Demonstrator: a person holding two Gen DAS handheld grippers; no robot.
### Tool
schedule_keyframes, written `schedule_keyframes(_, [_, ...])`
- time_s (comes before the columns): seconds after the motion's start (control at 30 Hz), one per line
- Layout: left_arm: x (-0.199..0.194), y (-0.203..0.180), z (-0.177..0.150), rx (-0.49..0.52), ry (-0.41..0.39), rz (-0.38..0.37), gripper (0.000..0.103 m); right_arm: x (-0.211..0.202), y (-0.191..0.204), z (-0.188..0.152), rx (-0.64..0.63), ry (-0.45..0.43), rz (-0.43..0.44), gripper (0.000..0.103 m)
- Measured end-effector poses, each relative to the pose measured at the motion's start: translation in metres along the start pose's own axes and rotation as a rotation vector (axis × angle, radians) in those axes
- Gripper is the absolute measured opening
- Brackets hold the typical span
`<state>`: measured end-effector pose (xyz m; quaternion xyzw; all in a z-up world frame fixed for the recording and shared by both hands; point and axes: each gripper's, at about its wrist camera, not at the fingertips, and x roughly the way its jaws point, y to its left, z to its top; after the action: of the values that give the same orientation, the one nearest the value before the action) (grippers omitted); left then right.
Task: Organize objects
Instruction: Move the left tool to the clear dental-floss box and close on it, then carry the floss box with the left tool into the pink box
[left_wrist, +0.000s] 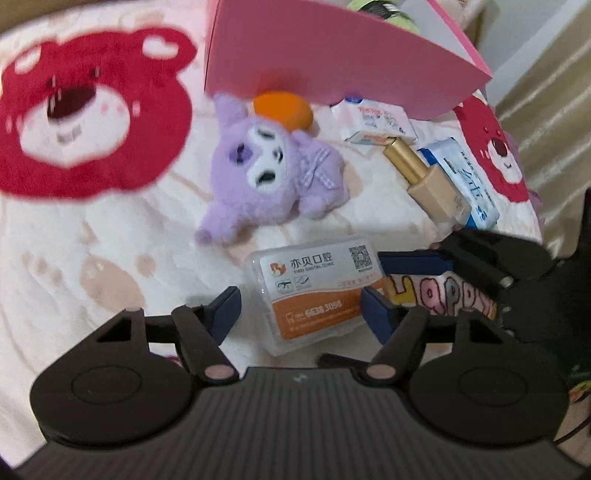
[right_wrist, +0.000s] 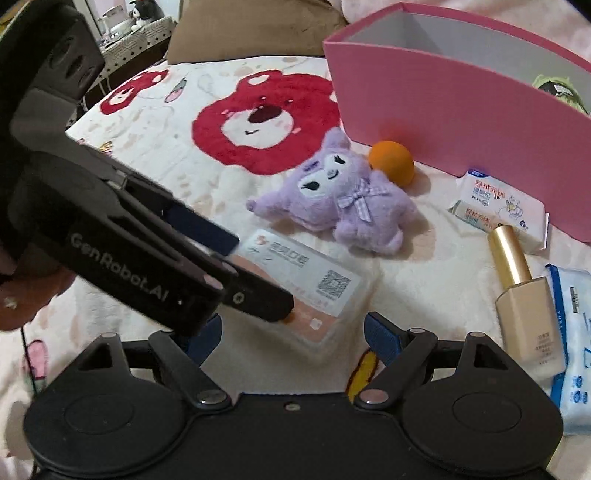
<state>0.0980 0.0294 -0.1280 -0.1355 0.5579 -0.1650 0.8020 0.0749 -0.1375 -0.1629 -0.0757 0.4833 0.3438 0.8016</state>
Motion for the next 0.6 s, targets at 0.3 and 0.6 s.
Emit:
schedule_keyframes(0.3, [-0.004, -0.004, -0.012, -0.066, -0.081, -0.007, 0.068, 0.002, 0.007, -0.012, 0.032, -0.049, -0.067, 0.08])
schedule_keyframes(0.6, [-0.048, -0.036, -0.015, -0.002, -0.136, -0.011, 0.068, -0.048, 0.024, -0.007, 0.016, -0.085, -0.122, 0.078])
